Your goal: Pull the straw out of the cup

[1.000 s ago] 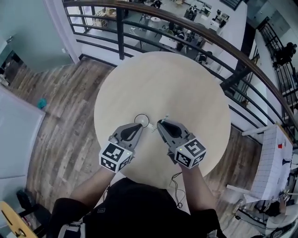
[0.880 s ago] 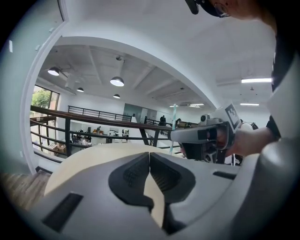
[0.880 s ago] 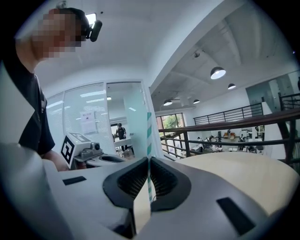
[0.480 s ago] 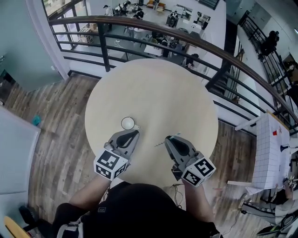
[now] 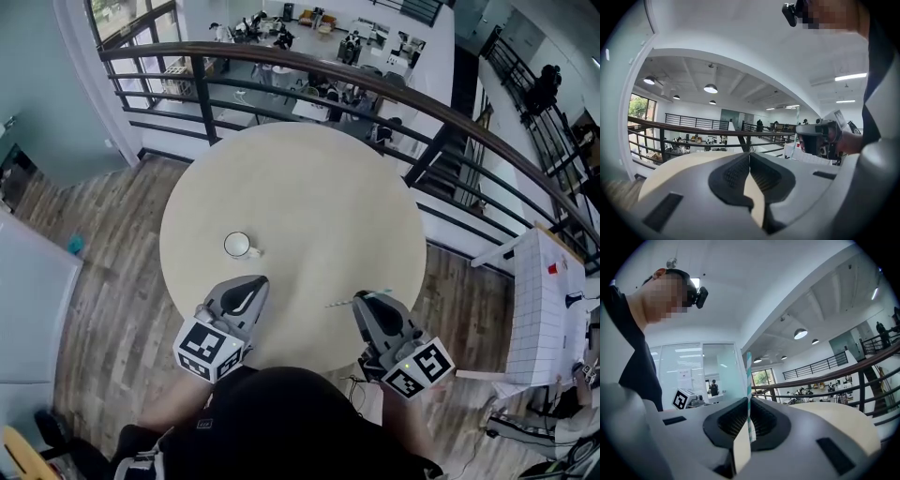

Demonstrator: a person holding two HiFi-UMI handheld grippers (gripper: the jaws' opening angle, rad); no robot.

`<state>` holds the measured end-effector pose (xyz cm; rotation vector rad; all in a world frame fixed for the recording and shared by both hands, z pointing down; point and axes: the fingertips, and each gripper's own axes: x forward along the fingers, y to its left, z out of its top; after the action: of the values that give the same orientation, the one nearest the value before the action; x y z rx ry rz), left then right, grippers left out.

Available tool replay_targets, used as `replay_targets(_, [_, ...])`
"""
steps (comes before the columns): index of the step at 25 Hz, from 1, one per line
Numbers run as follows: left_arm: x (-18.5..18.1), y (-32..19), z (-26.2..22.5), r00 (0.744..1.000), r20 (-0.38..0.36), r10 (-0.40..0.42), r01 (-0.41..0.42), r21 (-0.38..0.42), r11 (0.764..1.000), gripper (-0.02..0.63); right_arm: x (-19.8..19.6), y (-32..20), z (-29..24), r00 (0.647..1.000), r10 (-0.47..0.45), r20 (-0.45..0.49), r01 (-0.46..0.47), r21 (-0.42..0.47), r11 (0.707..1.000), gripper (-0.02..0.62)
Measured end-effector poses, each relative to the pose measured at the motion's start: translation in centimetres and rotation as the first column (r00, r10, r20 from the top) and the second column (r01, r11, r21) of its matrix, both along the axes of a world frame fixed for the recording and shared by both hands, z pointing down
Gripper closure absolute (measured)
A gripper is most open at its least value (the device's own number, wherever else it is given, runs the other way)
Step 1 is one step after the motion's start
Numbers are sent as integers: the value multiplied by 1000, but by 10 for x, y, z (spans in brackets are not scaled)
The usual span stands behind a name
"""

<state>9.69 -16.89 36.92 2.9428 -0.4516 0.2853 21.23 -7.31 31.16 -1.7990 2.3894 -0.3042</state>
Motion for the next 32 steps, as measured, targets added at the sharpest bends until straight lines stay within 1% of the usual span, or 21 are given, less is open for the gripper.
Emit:
replay_targets(6, [10,26,-13,1000,-13,1,-1,39,999,597,23,30,-12,1000,20,-6,-20,43,999,565])
replay_targets(8, [14,33,-23,999,-32,9,-7,41,999,597,25,38,-21,1000,10,-16,-8,74,997,565])
replay_targets(11, [16,34,-42,997,-81,13,-11,23,1000,597,20,43,-35,999,-8,-32,11,123,992,565])
replay_targets(15, [22,40,-59,994,-109,16,-8,72,997,598,24,52,-45,998,-17,-57,27,171,985,565])
replay_targets(17, [20,38,-64,995,-104,13,-2,102,995,597,22,51,-49,997,-18,-71,30,179,983,565])
replay_targets(19, [15,34,-64,995,-95,3,9,116,993,598,19,48,-51,997,-19,-77,32,178,984,565])
replay_targets(25, [3,25,-62,995,-91,-30,41,113,993,597,10,41,-51,997,-33,-63,44,177,983,565])
replay_targets(32, [-1,26,-57,997,-77,-27,36,109,993,597,4,39,-44,998,-38,-44,45,166,985,565])
